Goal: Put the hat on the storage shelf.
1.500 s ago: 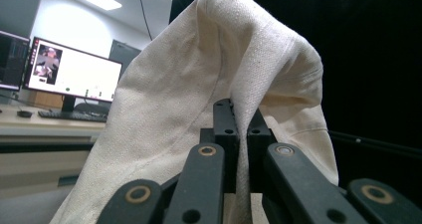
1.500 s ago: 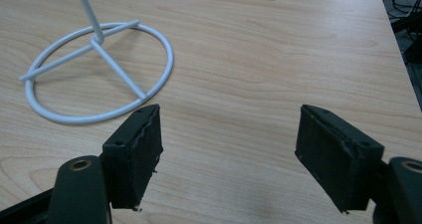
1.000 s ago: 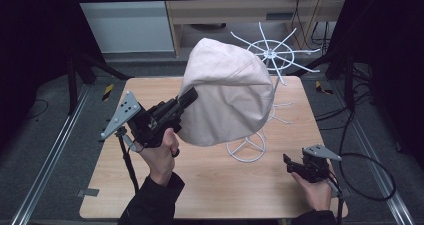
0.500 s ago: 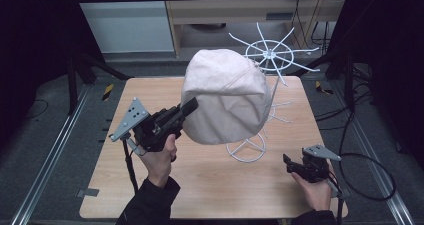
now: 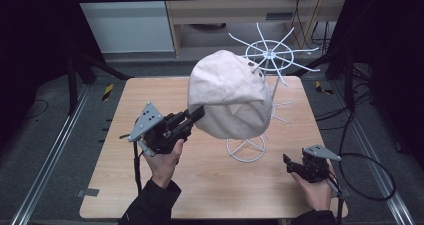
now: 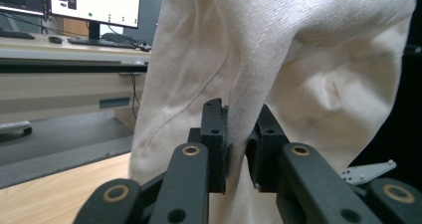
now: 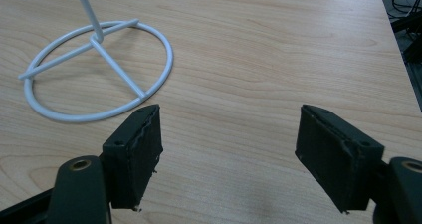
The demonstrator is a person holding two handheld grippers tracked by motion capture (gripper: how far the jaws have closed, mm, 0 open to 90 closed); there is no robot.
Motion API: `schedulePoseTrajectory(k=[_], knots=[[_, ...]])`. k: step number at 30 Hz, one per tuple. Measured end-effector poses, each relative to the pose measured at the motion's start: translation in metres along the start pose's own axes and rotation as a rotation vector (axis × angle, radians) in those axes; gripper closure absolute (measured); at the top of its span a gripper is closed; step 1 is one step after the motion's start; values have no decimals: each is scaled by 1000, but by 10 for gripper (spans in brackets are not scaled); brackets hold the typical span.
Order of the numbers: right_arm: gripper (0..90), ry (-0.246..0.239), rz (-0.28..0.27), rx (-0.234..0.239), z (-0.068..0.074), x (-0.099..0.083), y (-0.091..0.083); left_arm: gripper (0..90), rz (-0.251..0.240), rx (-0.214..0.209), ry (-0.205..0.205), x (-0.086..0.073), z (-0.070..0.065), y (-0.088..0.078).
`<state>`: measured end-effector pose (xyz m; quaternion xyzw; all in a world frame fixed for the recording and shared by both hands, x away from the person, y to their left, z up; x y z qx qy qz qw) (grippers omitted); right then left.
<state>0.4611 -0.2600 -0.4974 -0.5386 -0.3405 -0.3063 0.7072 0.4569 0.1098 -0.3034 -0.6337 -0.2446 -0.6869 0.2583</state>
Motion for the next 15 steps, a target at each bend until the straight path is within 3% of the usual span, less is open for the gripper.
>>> schedulePoseTrajectory(k=[9, 15], knots=[[262, -1, 0, 1, 0, 0, 0, 647, 46, -1, 17, -8, -2, 4], [261, -1, 0, 1, 0, 0, 0, 486, 56, 45, 39, -13, 1, -5]])
Point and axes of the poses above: each handheld gripper's, and its own axes: y roughly forward along the jaws, x roughly out of its top, z roughly to its left, the point moved 4 cm from there along y, roughly forward along the jaws, and after that the axes turned 12 degrees about y, right-handed, at the moved point
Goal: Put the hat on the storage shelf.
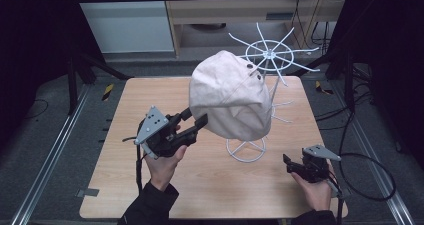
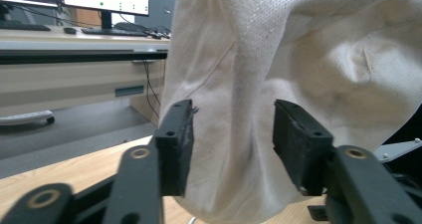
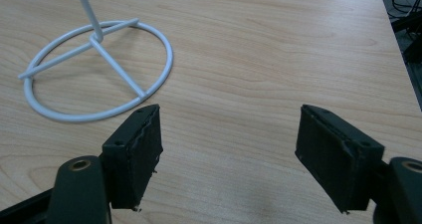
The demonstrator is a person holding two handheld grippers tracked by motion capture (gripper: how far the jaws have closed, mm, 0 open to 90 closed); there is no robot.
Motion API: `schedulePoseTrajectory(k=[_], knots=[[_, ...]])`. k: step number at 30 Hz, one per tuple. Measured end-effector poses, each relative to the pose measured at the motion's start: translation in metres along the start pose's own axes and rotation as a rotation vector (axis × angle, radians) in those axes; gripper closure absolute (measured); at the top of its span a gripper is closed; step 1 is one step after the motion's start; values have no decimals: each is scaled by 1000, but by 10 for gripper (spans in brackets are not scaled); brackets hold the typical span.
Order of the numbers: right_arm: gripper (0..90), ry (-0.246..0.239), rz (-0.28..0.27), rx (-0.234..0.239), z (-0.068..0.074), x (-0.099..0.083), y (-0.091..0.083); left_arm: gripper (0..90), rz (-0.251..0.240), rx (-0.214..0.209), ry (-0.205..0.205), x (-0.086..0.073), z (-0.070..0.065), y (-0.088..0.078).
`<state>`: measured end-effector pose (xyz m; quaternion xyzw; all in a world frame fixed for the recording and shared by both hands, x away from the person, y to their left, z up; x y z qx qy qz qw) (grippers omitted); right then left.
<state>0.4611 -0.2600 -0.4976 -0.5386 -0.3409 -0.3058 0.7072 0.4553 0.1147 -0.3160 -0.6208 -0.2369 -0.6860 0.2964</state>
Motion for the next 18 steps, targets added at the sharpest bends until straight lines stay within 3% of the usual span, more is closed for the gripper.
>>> schedulePoseTrajectory(k=[4, 9, 15, 18], knots=[[261, 1, -2, 1, 0, 0, 0, 394, 13, 20, 23, -3, 2, -7], [258, 0, -5, -2, 0, 0, 0, 326, 81, 70, 79, -14, 11, -28], [256, -1, -4, -3, 0, 0, 0, 293, 117, 112, 72, -30, 25, -51], [255, 0, -4, -4, 0, -1, 0, 275, 147, 132, 55, -45, 36, -64]])
Point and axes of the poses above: each handheld gripper's, and its own axes: y roughly forward along the jaws, x roughly out of its top, z roughly to its left, the point moved 4 cm from there along y, roughly forward along the jaws, and after that the axes turned 12 degrees about y, right-handed, at the moved point
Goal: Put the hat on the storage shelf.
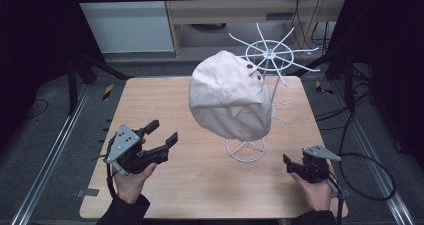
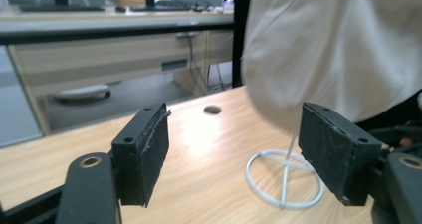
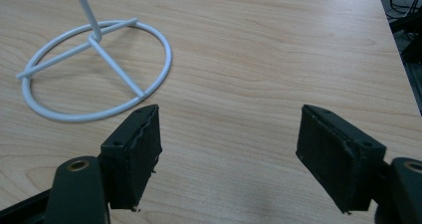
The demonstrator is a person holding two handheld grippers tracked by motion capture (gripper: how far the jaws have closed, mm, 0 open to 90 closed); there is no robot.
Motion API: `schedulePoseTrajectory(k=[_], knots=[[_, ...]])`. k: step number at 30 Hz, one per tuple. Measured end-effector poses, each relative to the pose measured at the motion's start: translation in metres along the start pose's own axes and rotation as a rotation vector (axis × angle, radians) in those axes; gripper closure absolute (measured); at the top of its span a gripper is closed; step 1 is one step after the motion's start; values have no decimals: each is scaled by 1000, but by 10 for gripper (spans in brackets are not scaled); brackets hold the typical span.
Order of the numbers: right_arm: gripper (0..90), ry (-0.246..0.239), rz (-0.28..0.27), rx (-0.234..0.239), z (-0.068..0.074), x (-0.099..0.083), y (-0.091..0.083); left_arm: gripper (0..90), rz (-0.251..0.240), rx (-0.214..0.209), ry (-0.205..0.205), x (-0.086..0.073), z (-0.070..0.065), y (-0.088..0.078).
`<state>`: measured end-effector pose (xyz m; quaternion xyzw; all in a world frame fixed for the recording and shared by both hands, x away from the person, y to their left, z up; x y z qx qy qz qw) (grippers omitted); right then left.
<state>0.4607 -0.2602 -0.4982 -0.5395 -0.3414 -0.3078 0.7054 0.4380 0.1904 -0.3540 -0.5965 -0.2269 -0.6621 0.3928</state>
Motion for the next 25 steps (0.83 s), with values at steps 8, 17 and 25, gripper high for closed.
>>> schedulePoseTrajectory(k=[8, 17, 25], knots=[[253, 0, -3, -1, 0, 0, 0, 252, 79, 50, -28, -36, 20, -5], [251, 4, -5, 10, -1, 0, 0, 223, 228, 130, -43, -97, 51, -2], [250, 2, -7, 16, -1, 1, -1, 215, 332, 174, -57, -129, 72, -2]])
Point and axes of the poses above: each handheld gripper's, and its own axes: y roughly forward along the jaws, x roughly out of its top, z roughly to its left, the point moved 4 cm from there along y, roughly forward along the jaws, and after that the axes turned 12 degrees about y, right-handed, at the moved point
